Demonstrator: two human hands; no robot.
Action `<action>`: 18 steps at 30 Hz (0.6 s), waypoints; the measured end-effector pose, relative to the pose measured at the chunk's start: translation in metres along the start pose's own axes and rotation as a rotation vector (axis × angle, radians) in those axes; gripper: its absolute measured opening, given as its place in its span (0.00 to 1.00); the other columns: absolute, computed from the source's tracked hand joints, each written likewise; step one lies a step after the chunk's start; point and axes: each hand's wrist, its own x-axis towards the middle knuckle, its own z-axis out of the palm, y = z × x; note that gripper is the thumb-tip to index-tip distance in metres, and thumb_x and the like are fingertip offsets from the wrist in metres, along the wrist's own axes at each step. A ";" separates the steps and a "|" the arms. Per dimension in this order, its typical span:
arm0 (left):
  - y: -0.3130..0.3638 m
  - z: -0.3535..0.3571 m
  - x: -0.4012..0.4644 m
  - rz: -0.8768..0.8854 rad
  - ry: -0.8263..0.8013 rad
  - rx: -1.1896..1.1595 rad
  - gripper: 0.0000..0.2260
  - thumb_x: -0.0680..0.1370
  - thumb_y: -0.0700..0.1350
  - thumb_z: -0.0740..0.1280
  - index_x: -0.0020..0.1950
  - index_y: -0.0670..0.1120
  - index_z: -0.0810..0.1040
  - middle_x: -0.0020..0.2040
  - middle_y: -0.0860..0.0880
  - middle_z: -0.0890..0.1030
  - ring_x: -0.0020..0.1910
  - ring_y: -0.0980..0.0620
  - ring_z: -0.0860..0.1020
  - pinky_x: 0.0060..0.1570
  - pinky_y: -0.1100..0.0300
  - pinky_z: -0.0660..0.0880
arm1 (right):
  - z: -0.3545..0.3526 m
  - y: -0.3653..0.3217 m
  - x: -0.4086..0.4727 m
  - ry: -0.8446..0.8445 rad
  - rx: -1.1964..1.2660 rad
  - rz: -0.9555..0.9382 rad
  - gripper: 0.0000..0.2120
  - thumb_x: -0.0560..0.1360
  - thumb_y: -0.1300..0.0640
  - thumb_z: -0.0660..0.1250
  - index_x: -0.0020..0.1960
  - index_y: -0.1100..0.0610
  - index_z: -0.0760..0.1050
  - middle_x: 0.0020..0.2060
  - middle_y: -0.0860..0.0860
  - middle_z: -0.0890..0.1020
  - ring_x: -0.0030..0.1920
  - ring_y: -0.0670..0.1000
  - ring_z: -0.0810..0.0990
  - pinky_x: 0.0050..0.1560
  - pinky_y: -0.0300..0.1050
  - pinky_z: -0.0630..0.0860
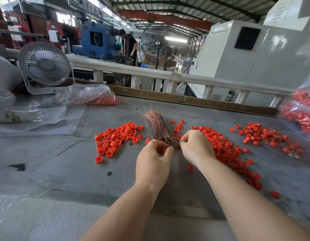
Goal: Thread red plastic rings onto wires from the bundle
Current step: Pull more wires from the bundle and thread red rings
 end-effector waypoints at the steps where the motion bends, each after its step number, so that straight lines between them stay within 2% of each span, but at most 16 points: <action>1: 0.000 0.000 0.000 -0.002 -0.001 -0.004 0.03 0.75 0.47 0.68 0.42 0.50 0.77 0.35 0.54 0.77 0.37 0.54 0.76 0.40 0.62 0.70 | -0.003 -0.001 -0.001 0.015 0.015 -0.011 0.07 0.74 0.61 0.61 0.46 0.55 0.77 0.45 0.53 0.81 0.48 0.56 0.78 0.42 0.41 0.69; 6: 0.000 0.001 0.000 -0.006 -0.014 -0.022 0.04 0.75 0.46 0.68 0.40 0.52 0.76 0.36 0.54 0.78 0.37 0.53 0.77 0.41 0.61 0.73 | -0.017 0.003 -0.012 0.064 0.083 -0.043 0.07 0.72 0.61 0.64 0.39 0.55 0.79 0.40 0.51 0.81 0.44 0.53 0.78 0.41 0.41 0.70; 9: 0.000 0.001 -0.001 -0.005 -0.023 -0.034 0.04 0.75 0.46 0.68 0.40 0.52 0.76 0.36 0.53 0.79 0.37 0.53 0.77 0.42 0.59 0.74 | -0.024 0.009 -0.020 0.060 0.128 -0.042 0.07 0.72 0.61 0.64 0.38 0.58 0.79 0.40 0.52 0.82 0.43 0.54 0.79 0.44 0.44 0.75; 14: -0.001 0.001 -0.002 0.040 -0.050 -0.014 0.08 0.74 0.45 0.69 0.37 0.55 0.75 0.35 0.55 0.77 0.36 0.52 0.76 0.40 0.61 0.72 | -0.035 0.017 -0.033 0.036 0.162 -0.039 0.07 0.72 0.62 0.64 0.37 0.58 0.79 0.36 0.51 0.80 0.40 0.53 0.78 0.39 0.41 0.70; 18: -0.002 0.002 -0.001 0.079 -0.071 0.027 0.08 0.74 0.45 0.69 0.37 0.56 0.76 0.34 0.56 0.77 0.35 0.52 0.76 0.40 0.60 0.72 | -0.035 0.020 -0.042 0.037 0.177 -0.077 0.07 0.73 0.61 0.65 0.38 0.56 0.78 0.37 0.50 0.81 0.41 0.52 0.78 0.41 0.42 0.73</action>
